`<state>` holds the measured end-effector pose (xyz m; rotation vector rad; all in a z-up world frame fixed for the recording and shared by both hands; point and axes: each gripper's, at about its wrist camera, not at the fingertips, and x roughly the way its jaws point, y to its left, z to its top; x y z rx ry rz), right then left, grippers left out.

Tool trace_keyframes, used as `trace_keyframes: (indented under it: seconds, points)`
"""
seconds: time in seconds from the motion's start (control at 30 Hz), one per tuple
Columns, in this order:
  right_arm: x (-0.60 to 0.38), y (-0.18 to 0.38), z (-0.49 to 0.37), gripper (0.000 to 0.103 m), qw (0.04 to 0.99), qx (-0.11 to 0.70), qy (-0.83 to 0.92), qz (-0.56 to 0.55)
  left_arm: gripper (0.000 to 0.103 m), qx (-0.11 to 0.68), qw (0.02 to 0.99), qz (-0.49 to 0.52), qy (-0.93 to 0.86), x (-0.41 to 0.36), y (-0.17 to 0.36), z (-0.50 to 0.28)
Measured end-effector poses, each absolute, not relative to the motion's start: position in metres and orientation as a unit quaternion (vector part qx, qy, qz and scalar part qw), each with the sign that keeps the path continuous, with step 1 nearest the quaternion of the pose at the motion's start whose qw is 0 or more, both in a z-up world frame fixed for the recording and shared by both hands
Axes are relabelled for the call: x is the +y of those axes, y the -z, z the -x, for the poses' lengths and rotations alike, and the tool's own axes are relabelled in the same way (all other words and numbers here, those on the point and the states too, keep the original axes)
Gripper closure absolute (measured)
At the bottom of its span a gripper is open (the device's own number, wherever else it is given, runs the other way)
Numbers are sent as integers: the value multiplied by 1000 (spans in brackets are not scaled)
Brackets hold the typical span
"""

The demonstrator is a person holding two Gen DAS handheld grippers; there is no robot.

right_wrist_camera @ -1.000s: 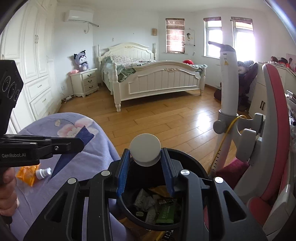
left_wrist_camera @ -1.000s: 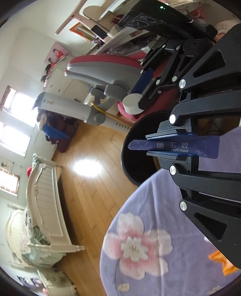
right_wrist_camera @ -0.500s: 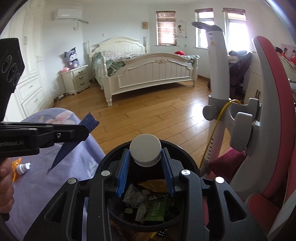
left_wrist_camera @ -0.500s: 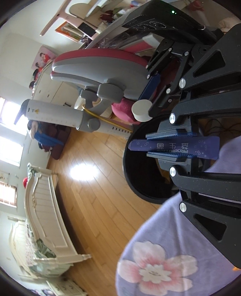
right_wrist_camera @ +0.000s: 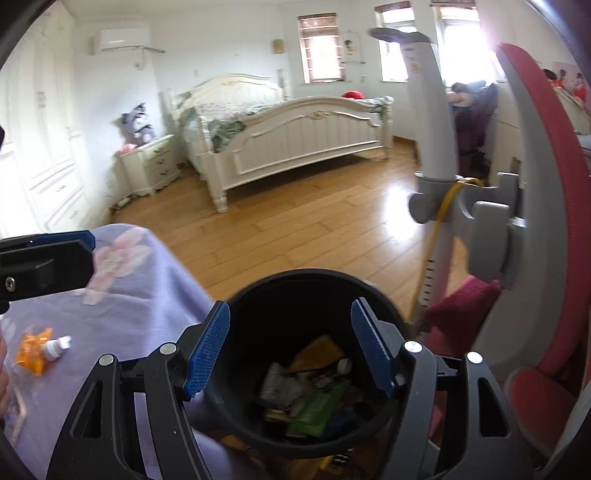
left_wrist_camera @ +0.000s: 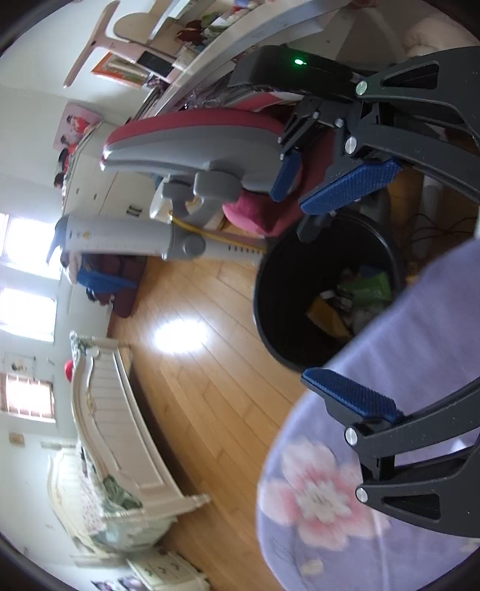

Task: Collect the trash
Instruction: 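Carry the blue tube and white lid over the bin and open both tools, then grasp the orange packet with the left tool while the right tool grasps the white pump head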

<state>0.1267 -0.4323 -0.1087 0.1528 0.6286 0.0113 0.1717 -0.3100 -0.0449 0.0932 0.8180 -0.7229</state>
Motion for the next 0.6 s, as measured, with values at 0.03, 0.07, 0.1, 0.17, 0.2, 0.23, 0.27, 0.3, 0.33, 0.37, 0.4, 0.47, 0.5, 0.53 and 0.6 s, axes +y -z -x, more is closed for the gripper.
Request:
trace_keyframes:
  seconds: [0.03,0.07,0.1,0.17,0.2,0.23,0.27,0.3,0.33,0.37,0.4,0.47,0.5,0.53,0.6]
  points:
    - [-427,108,-126,35,948,309,-21,-77,14,392,855,-41,337,-295,44,-171]
    - [-420,106,-126,35,947,310,-38,-80,14,402,855,-39,326,-272,45,-170]
    - [-415,104,-126,35,945,311,-49,-82,14,409,854,-39,320,-258,46,-171]
    - [-398,101,-127,35,939,319,-94,-85,14,435,846,-51,305,-218,52,-170]
    - [-387,98,-127,35,936,321,-119,-84,14,442,843,-57,301,-207,55,-170]
    - [-379,96,-128,35,933,324,-135,-82,14,451,840,-66,296,-192,59,-168]
    - [-367,94,-128,35,929,328,-156,-76,14,461,836,-79,286,-173,65,-166]
    - [-355,92,-128,35,925,331,-173,-69,14,467,834,-85,280,-163,68,-166]
    - [-344,90,-128,35,922,334,-186,-61,14,474,831,-90,275,-151,73,-165]
    - [-333,89,-129,35,918,339,-199,-52,14,484,827,-92,272,-140,79,-163]
    - [-317,89,-130,35,913,345,-214,-37,14,491,823,-90,272,-132,84,-162]
    - [-295,90,-131,35,907,352,-230,-18,14,502,815,-87,274,-123,95,-161]
    - [-285,91,-133,35,903,358,-237,-10,14,508,812,-93,271,-121,102,-161]
    - [-273,94,-134,35,898,365,-245,-1,14,510,811,-99,269,-122,107,-160]
    - [-252,98,-136,35,889,377,-260,14,21,508,811,-116,266,-122,116,-158]
